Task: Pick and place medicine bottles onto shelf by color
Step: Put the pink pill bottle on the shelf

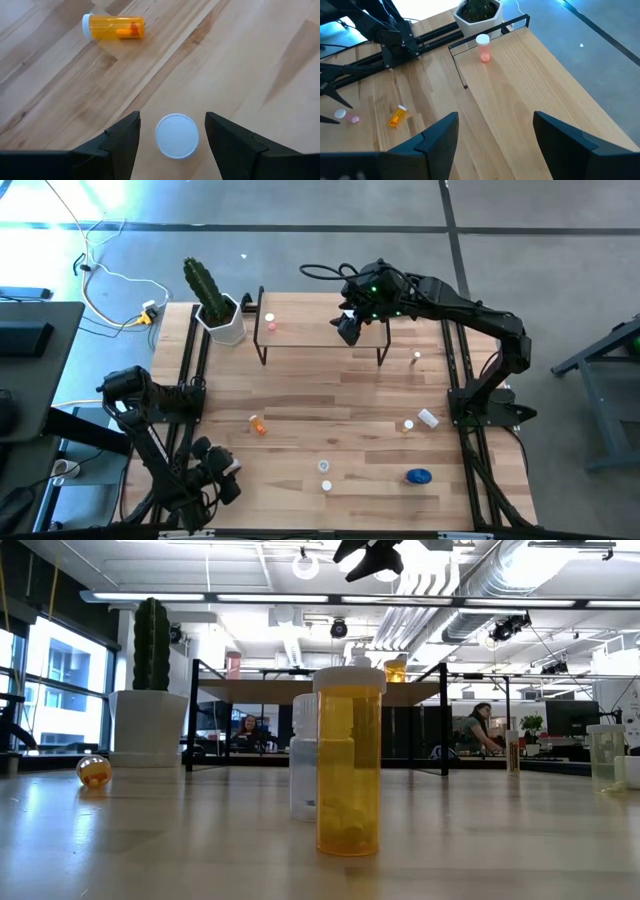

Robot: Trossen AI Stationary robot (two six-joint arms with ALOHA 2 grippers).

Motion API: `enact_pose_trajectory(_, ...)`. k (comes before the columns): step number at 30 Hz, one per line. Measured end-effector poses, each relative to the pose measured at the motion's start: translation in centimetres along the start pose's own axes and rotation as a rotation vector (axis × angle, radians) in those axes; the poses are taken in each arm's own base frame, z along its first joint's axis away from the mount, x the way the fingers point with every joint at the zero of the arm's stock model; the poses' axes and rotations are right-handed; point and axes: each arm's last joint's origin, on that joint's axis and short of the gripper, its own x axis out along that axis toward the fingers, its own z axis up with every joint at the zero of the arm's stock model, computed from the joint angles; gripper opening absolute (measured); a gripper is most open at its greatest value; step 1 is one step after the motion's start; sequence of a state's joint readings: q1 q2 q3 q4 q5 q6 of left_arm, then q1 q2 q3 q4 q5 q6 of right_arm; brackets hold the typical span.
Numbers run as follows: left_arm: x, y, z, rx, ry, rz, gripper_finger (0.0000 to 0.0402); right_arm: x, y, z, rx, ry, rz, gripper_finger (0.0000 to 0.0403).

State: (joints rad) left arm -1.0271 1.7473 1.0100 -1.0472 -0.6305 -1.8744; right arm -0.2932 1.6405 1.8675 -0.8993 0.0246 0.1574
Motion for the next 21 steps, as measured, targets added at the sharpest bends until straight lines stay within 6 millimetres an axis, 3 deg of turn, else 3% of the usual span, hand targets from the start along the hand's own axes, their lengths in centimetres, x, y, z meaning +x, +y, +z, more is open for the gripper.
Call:
enact_pose_trajectory(5,0.00,0.04,-0.12,0.026,0.042,0.013,0.0194,0.00,0.00,0.00,0.000,0.000,0.000,0.0248)
enact_pose_trajectory(15,0.00,0.03,-0.09,0.026,0.032,0.010,0.0116,0.00,0.00,-0.01,0.000,0.001,0.001,0.0248)
enact_pose_trajectory(21,0.00,0.02,-0.07,0.019,0.025,0.007,0.0107,0.00,0.00,-0.02,0.000,0.002,0.000,0.0247)
